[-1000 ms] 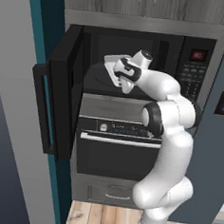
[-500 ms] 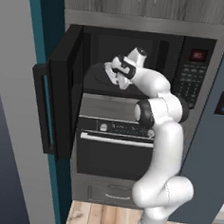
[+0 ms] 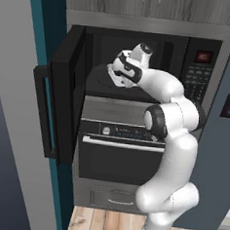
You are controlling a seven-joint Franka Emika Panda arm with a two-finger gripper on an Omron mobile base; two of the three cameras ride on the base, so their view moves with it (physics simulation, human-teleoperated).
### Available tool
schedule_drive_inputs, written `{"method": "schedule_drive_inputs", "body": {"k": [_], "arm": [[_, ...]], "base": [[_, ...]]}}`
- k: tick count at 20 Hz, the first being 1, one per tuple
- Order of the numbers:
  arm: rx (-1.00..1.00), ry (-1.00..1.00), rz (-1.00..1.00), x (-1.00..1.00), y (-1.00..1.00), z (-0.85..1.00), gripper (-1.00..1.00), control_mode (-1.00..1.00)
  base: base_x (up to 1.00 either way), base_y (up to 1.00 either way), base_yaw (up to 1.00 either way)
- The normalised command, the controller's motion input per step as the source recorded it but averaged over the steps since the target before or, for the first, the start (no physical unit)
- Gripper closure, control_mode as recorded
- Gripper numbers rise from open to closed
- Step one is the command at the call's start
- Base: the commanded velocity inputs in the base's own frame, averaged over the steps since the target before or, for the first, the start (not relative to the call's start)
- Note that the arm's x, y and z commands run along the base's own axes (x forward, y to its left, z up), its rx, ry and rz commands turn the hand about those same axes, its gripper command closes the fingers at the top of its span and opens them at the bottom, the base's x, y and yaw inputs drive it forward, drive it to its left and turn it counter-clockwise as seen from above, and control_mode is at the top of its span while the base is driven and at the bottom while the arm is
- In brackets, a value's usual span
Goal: Place the tupperware containing the fish and tomato meal in the microwave. Close the microwave door and press the start button to reheat the meal.
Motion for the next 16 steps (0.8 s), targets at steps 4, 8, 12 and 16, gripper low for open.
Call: {"method": "schedule_drive_inputs", "body": {"k": [4, 8, 12, 16], "arm": [[-0.15, -0.41, 0.00, -1.00, 0.42, -0.41, -1.00, -1.00], [-0.05, -0.37, 0.00, -1.00, 0.16, -0.14, -1.00, -1.00], [0.02, -0.13, -0.05, -1.00, 0.00, 0.67, -1.00, -1.00], [0.05, 0.04, -0.05, -1.00, 0.00, 0.94, -1.00, -1.00]], "base": [[0.00, 0.00, 0.00], [0.00, 0.00, 0.00], [0.00, 0.00, 0.00], [0.00, 0.00, 0.00]]}}
